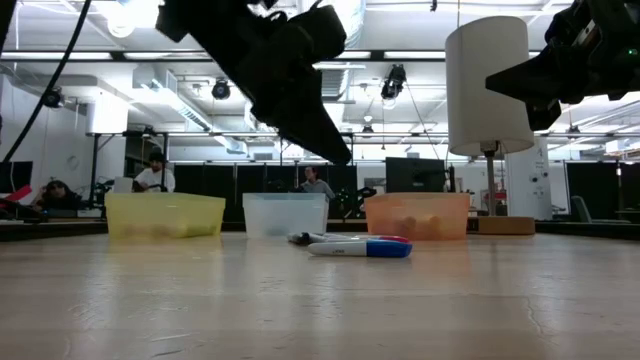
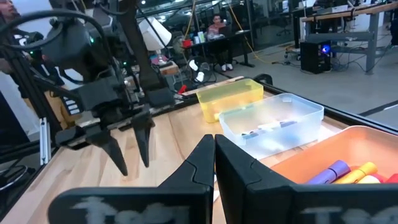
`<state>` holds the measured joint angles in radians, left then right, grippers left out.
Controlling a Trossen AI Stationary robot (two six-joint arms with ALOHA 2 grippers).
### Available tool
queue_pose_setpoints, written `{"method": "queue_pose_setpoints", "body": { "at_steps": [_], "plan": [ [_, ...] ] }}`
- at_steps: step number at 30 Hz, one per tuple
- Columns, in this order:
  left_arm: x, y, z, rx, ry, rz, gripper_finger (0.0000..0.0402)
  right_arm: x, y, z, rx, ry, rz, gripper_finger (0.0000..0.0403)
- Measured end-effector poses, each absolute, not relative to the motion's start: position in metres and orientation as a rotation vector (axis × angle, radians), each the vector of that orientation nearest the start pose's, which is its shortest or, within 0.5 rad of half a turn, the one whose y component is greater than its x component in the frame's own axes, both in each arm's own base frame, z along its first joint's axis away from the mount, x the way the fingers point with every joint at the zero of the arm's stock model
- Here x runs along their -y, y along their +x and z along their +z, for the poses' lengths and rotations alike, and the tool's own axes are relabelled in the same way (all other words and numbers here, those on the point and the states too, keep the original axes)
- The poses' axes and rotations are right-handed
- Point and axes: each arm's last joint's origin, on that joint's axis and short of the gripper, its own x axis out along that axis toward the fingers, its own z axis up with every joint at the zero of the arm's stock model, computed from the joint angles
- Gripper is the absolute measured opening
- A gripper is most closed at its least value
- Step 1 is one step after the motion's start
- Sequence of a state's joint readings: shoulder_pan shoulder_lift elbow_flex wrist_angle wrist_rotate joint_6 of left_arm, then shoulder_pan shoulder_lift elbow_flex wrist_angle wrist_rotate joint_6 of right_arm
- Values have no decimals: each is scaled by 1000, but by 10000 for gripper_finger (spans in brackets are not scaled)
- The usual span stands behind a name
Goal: Pick & Place Markers
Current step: Put the bottom small blue highlighter pen into the transparent bin
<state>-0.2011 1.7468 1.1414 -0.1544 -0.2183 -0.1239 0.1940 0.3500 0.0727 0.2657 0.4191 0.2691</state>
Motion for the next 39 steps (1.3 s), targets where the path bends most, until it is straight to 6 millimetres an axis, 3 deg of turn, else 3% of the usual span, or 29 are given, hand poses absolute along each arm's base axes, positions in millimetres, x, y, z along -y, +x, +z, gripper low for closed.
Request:
{"method": "queue_pose_setpoints", "body": {
  "at_steps": [7,15,28,33,39],
  "plan": [
    [72,365,187,-678,-75,-3,147,-11,118,184,19,265,-225,9],
    [75,358,148,-780,-70,-16,147,-11,118,183,18,264,-225,9],
    [78,372,116,-754,-82,-12,143,-11,118,184,19,264,-226,9],
    [79,372,116,-755,-103,-5,109,-11,118,184,19,265,-225,9],
    [79,370,125,-743,-99,-15,32,-11,118,184,19,264,-225,9]
  ]
}}
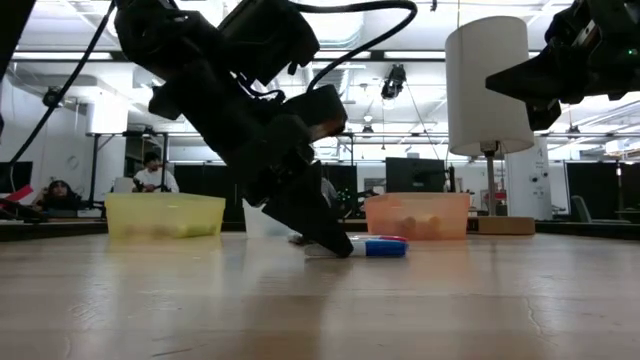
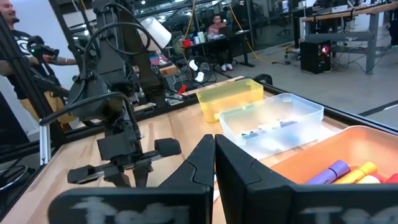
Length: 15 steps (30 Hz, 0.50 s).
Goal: Pick & Place Markers
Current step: Put the bottom small blue highlighter pen into the transparent bin
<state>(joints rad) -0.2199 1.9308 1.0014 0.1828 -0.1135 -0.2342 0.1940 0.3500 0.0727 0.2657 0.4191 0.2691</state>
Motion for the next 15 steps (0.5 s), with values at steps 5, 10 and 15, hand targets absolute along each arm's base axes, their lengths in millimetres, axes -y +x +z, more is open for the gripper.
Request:
{"method": "queue_pose_setpoints", "body": {
  "at_steps": [5,10,15],
  "plan": [
    [80,368,135,-724,-98,-20,22,-11,118,184,19,264,-226,9],
    [80,362,156,-700,-75,-33,39,-11,118,184,19,264,-225,9],
    [75,349,185,-684,-10,28,37,-11,118,184,20,265,-225,9]
  ]
}}
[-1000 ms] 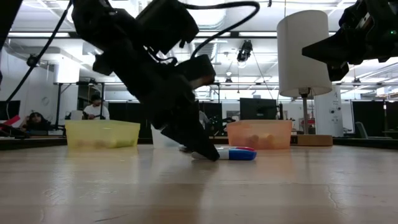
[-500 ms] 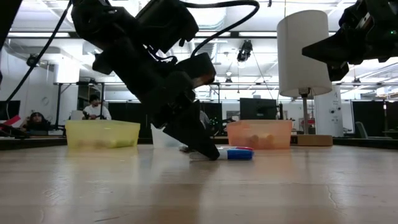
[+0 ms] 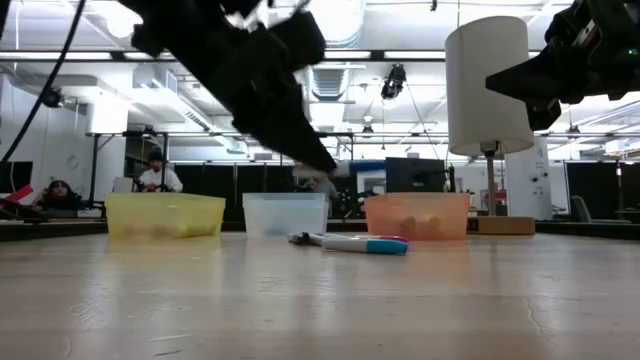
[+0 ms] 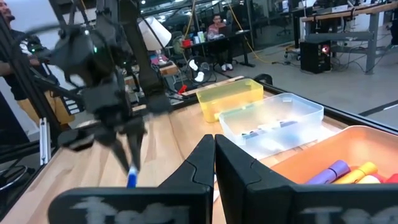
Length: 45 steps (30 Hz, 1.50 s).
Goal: Pick & Place Markers
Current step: Put the bottom small blue highlighter pen into the transparent bin
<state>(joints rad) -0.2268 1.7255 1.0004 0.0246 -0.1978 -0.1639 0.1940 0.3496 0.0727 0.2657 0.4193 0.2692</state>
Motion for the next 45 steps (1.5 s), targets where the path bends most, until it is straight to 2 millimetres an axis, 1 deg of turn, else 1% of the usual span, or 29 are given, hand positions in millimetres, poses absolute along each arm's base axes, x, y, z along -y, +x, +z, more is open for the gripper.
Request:
{"method": "queue_pose_setpoints", "body": {
  "at_steps": [4,7,12,15,18,20,24,30,34,36,38,42,45],
  "plan": [
    [69,335,208,-672,53,106,32,-11,118,184,20,265,-225,9],
    [64,324,220,-649,68,137,32,-11,118,184,20,265,-225,9],
    [56,308,228,-629,111,161,32,-11,118,183,19,264,-225,9],
    [43,301,231,-629,142,232,32,-11,118,184,20,265,-225,9],
    [27,296,230,-638,159,284,32,-11,118,184,20,265,-225,9],
    [13,293,228,-649,159,323,32,-11,118,184,19,264,-225,9],
    [-21,289,224,-686,150,405,32,-11,118,184,19,264,-225,9],
    [-77,281,220,-707,13,425,32,-11,118,184,19,264,-225,9],
    [-106,273,221,-693,-65,465,32,-11,118,184,19,264,-225,9],
    [-116,270,221,-676,-111,460,32,-11,118,184,19,264,-225,9],
    [-120,268,222,-665,-141,446,32,-11,118,184,19,264,-225,9],
    [-122,269,224,-638,-145,446,32,-11,118,184,19,264,-226,9],
    [-123,273,227,-570,-169,449,32,-11,118,184,19,264,-225,9]
  ]
}}
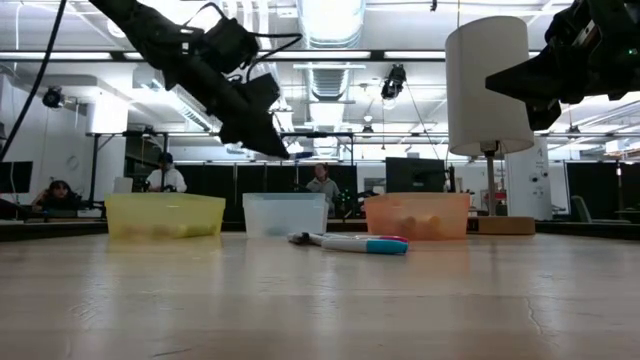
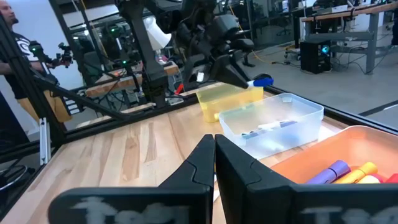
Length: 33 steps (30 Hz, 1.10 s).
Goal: Pick & Place Markers
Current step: Put the bottom small blue highlighter pen into the transparent bin, then put the small light blue highlighter pen into the transparent bin
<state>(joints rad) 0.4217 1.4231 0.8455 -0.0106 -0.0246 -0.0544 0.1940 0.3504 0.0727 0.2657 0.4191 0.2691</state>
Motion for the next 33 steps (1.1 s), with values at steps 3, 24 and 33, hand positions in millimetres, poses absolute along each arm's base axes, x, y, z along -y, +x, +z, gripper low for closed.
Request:
{"method": "queue_pose_setpoints", "body": {
  "at_steps": [3,24,33],
  "plan": [
    [-126,278,227,-511,-229,468,32,-11,118,184,19,264,-225,9],
    [-151,310,160,-665,-370,585,33,-11,118,184,20,265,-225,9],
    [-152,310,175,-627,-383,630,83,-11,118,184,19,265,-225,9]
  ]
}}
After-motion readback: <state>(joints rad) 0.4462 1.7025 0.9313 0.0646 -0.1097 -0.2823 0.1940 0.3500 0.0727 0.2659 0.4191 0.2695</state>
